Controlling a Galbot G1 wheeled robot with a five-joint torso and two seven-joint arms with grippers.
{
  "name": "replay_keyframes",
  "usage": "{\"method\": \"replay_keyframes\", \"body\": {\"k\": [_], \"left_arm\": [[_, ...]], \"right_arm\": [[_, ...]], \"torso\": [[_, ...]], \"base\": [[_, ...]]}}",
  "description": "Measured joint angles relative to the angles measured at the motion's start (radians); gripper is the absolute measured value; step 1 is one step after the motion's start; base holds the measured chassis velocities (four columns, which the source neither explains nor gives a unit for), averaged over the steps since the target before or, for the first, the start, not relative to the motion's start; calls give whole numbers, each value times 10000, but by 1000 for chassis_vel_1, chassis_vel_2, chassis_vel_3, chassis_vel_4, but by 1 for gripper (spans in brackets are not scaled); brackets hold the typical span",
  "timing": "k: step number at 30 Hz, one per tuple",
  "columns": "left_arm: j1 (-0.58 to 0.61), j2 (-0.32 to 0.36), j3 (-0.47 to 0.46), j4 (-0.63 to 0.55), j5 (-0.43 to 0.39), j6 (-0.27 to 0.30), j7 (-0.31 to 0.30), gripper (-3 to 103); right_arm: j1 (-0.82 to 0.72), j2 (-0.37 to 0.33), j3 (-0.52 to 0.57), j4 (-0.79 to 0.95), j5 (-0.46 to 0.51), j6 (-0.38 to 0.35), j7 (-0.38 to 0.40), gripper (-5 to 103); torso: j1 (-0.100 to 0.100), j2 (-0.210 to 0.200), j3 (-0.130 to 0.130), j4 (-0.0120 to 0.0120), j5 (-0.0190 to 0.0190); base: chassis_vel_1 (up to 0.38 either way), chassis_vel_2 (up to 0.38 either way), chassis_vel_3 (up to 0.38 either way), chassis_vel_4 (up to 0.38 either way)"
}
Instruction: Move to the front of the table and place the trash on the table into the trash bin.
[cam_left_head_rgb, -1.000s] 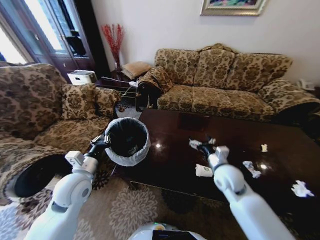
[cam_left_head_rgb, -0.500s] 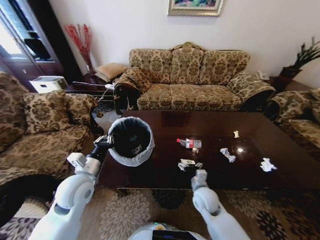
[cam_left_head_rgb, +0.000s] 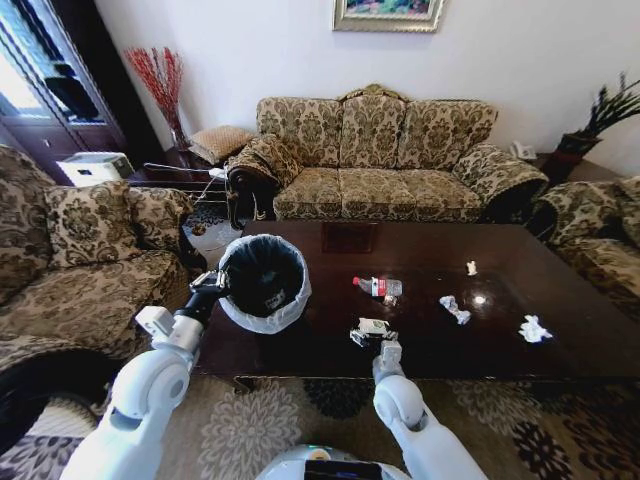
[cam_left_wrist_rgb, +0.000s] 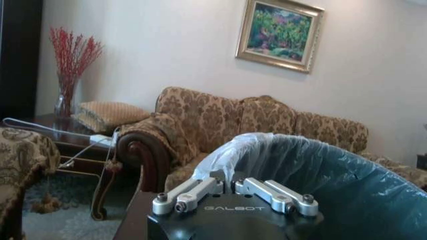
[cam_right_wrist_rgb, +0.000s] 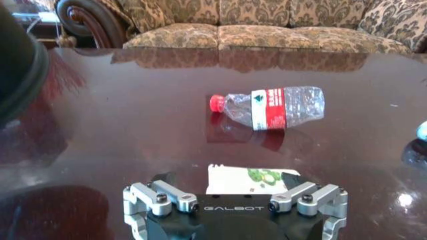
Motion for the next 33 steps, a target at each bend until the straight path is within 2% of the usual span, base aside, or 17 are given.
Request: {"method": "replay_keyframes", "body": {"k": [8,11,12,14,16,19,20,23,24,26,27,29,30,32,33], "left_arm": [[-5,-21,-33,-20,-144,26,-15,3],[-8,-33,-40,-7,-172,35,-19,3],[-8,-33,-40,-7,-172,35,-19,3],[-29,-35,-35,22,-180,61,-25,3],[-40,-39,-29,30,-180,68,-27,3],[-49,-83,12,57,-171,104,-28,3],[-49,-83,12,57,-171,104,-28,3],[-28,-131,20,84,-131,113,-23,3],[-18,-137,20,85,-120,115,-17,3],[-10,-143,6,83,-104,124,-8,3],[-10,-143,6,83,-104,124,-8,3],[-5,-148,-18,49,-90,137,-8,3],[1,-156,-29,22,-86,142,-10,3],[26,-190,-42,-49,-69,149,-11,3],[26,-190,-42,-49,-69,149,-11,3]], "right_arm": [[-113,-50,-137,-39,6,-198,182,100],[-245,-56,-152,-92,-165,-131,228,85],[-245,-56,-152,-92,-165,-131,228,85],[-287,-99,-140,-110,-233,-82,283,74],[-287,-107,-128,-122,-238,-72,292,74],[-254,-114,-91,-270,-282,28,298,57],[-254,-114,-91,-270,-282,28,298,57],[-190,-116,-87,-416,-362,112,264,41],[-158,-120,-88,-456,-402,146,236,41],[-77,-130,-89,-537,-522,230,148,30],[-77,-130,-89,-537,-522,230,148,30],[23,-150,-78,-607,-652,335,50,19],[71,-158,-61,-627,-701,393,-5,19],[134,-169,13,-631,-765,504,-129,9],[134,-169,13,-631,-765,504,-129,9]], "torso": [[1,0,0,0,0],[0,0,0,1,2],[0,0,0,1,2],[1,0,1,0,1],[1,0,0,0,1],[0,0,0,0,1],[0,0,0,0,1],[0,0,1,1,2],[1,0,1,1,1],[0,0,0,1,1],[0,0,0,1,1],[0,0,1,1,1],[0,0,1,1,2],[1,0,1,1,2],[1,0,1,1,2]], "base": [[0,0,0,0],[0,0,0,0],[0,0,0,0],[0,0,0,0],[0,0,0,0],[0,0,0,0],[0,0,0,0],[0,0,0,0],[0,0,0,0],[0,0,0,0],[0,0,0,0],[0,0,0,0],[0,0,0,0],[0,0,0,0],[0,0,0,0]]}}
